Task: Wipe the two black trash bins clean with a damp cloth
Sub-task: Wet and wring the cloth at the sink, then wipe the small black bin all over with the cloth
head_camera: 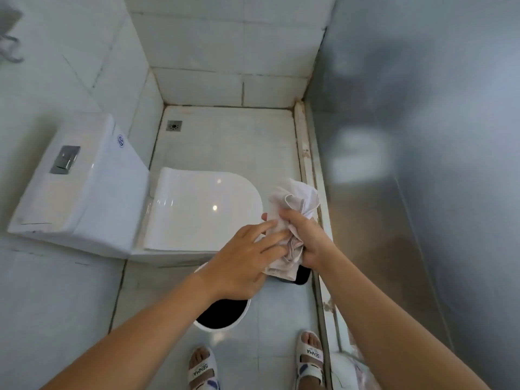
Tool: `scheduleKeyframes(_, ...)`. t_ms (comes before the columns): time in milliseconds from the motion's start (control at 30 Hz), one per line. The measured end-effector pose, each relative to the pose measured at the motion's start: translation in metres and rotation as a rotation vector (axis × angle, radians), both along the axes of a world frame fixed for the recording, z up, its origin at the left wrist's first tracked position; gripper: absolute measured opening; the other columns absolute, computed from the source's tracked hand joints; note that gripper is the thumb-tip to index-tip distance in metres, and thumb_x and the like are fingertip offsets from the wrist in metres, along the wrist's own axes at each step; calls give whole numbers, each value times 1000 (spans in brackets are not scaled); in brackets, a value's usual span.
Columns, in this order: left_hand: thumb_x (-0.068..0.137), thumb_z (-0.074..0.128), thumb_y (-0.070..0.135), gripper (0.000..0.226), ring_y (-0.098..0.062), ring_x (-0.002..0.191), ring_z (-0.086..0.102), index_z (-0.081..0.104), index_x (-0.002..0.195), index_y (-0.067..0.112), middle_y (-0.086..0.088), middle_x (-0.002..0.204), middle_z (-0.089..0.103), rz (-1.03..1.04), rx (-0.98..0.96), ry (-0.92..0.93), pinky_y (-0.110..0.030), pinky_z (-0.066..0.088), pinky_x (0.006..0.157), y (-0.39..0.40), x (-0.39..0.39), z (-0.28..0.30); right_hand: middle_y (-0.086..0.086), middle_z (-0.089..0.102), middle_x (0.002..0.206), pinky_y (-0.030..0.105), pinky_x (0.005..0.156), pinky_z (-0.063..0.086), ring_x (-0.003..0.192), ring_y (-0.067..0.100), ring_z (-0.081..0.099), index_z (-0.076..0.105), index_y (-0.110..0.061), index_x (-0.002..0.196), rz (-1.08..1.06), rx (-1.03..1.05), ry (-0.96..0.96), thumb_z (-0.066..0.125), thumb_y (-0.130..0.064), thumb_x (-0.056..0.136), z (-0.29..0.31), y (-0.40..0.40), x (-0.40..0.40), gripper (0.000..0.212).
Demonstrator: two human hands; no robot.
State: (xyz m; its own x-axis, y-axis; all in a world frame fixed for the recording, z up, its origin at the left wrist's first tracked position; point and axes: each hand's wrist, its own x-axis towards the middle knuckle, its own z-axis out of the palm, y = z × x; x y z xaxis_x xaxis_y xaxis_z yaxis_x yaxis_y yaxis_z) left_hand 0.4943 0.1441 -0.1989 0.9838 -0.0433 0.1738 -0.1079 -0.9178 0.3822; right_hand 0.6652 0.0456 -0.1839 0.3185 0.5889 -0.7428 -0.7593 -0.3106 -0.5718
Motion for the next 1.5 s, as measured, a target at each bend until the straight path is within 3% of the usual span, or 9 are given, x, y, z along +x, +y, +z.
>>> scheduleKeyframes(100,73,45,11,68,-32,153,36,62,139,10,-3,163,43,14,-145,-9,-39,33,121,-7,14,-60,18,77,110,39,71,62,92,32,77,71,-5,123,-51,-48,-202,68,-18,96,-47,-13,15,30)
scheduleKeyframes(233,77,43,2,64,-27,132,50,57,139,7,-10,150,53,272,-285,41,-39,43,113,-17,35,-162,6,77,88,34,71,62,85,23,76,71,-14,102,-28,-173,-569,75,-17,90,-120,-28,32,13)
scheduleKeyframes(333,84,43,7,47,-39,112,63,69,123,6,-14,130,67,281,-197,208,-54,58,88,-19,53,-248,3,66,72,32,59,53,68,20,63,67,-10,93,41,-239,-763,71,-12,89,-183,-42,47,6)
scheduleKeyframes(433,85,61,3,33,-39,95,67,75,114,9,-10,109,75,140,-66,273,-50,57,70,-28,70,-325,2,63,69,33,55,49,60,17,58,64,-17,91,110,-293,-887,68,-13,90,-241,-54,59,6)
scheduleKeyframes(567,90,67,13,27,-35,97,64,75,115,16,-5,101,72,40,111,276,-41,43,73,-42,91,-406,0,63,68,25,50,45,53,10,55,61,-22,88,150,-325,-1002,69,-17,90,-311,-62,70,10)
scheduleKeyframes(667,103,55,23,23,-32,105,59,70,120,21,-3,107,69,95,208,312,-37,28,75,-39,107,-447,3,69,77,36,59,55,69,21,66,61,-27,87,169,-319,-1085,71,-20,89,-356,-65,78,12)
scheduleKeyframes(833,110,46,37,28,-29,109,60,71,120,27,3,115,73,-66,202,360,-38,42,88,-18,123,-484,-4,69,78,40,66,59,73,20,69,61,-35,91,234,-262,-1210,70,-20,86,-409,-67,92,18)
scheduleKeyframes(1100,106,52,44,26,-20,100,67,70,120,34,6,107,75,-220,142,510,-36,52,84,-12,135,-481,-9,60,67,15,49,41,53,1,52,54,-35,79,227,-169,-1306,68,-12,84,-439,-71,106,27)
scheduleKeyframes(1500,110,42,38,29,-27,100,68,65,126,32,1,108,75,-234,257,459,-35,51,83,-24,123,-481,-9,53,62,27,57,40,57,10,47,52,-30,71,219,-98,-1346,69,-12,82,-437,-64,105,27)
